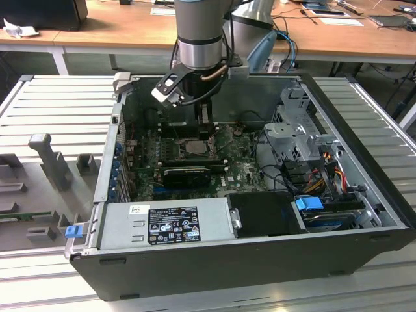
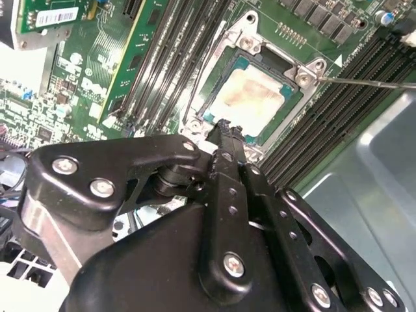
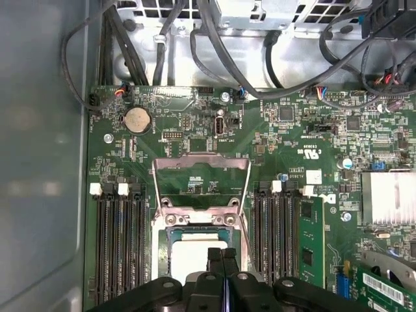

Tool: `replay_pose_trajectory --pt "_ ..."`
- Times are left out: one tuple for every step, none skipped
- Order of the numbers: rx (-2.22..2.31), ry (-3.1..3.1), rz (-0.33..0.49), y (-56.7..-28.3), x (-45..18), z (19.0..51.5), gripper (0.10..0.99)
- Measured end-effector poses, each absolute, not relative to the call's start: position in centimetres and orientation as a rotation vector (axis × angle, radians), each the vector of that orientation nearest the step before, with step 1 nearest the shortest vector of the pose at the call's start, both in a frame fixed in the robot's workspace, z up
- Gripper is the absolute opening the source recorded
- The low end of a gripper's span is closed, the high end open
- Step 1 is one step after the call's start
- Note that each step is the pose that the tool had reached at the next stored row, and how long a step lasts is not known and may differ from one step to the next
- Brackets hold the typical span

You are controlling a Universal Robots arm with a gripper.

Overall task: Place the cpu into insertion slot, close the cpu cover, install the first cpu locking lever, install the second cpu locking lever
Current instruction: 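Close the cpu cover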

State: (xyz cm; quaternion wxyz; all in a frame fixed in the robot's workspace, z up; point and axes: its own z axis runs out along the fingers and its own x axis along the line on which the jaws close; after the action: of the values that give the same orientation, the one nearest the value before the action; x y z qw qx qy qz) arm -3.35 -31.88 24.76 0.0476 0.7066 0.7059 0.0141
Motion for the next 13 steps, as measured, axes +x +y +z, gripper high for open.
replay_pose_trajectory --pt "2.155 2.153 0.043 -31.88 -3.35 25.23 0.106" --pt "2.155 2.153 0.043 -31.87 -3.36 25.44 0.106" --pt "2.155 2.153 0.043 -31.86 -3.36 25.71 0.106" --pt "2.155 2.153 0.043 -31.85 -3.35 26.01 0.106" --pt "2.155 2.153 0.043 -31.85 -3.35 26.09 0.106" --pt "2.155 2.153 0.044 -31.84 -3.34 26.1 0.106" --pt "2.155 2.153 0.043 -31.85 -3.19 26.12 0.106" --pt "2.155 2.153 0.043 -31.85 -2.84 26.12 0.106" --pt "2.155 2.153 0.043 -31.85 -2.67 26.12 0.106" --pt "2.155 2.153 0.043 -31.85 -2.61 26.12 0.106" --pt "2.155 2.153 0.043 -31.85 -2.59 26.12 0.106" --pt "2.155 2.153 0.043 -31.85 -2.55 26.12 0.106" --pt "2.155 2.153 0.043 -31.85 -2.52 26.13 0.106"
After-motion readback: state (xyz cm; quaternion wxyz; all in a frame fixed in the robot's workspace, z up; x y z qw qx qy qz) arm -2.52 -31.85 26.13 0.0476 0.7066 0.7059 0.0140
